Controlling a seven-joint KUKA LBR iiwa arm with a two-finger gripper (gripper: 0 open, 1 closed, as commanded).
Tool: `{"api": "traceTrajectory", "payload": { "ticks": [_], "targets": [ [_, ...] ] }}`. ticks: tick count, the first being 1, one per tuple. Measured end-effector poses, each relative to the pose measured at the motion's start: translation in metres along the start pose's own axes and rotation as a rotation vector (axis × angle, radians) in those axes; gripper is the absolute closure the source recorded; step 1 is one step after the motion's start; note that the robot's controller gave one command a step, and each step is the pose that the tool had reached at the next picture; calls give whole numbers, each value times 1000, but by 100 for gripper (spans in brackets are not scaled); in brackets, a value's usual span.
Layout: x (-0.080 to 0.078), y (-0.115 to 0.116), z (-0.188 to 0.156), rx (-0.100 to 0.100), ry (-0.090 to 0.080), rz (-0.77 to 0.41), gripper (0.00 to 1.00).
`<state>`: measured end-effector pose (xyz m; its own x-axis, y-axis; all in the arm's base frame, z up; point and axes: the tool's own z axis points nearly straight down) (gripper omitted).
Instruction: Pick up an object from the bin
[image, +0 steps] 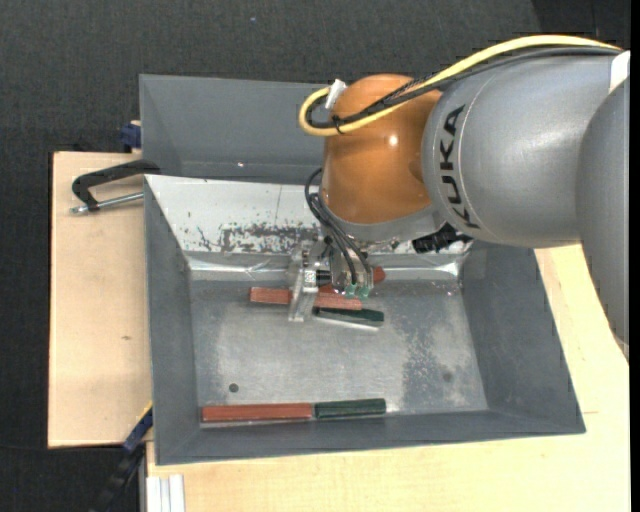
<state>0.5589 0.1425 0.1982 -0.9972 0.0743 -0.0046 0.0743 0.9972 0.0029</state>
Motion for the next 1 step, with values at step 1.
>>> {"api": "traceTrajectory", "payload": {
  "ticks": [1],
  "targets": [
    [3,-1,-17,2,6,-86,100]
  ]
}}
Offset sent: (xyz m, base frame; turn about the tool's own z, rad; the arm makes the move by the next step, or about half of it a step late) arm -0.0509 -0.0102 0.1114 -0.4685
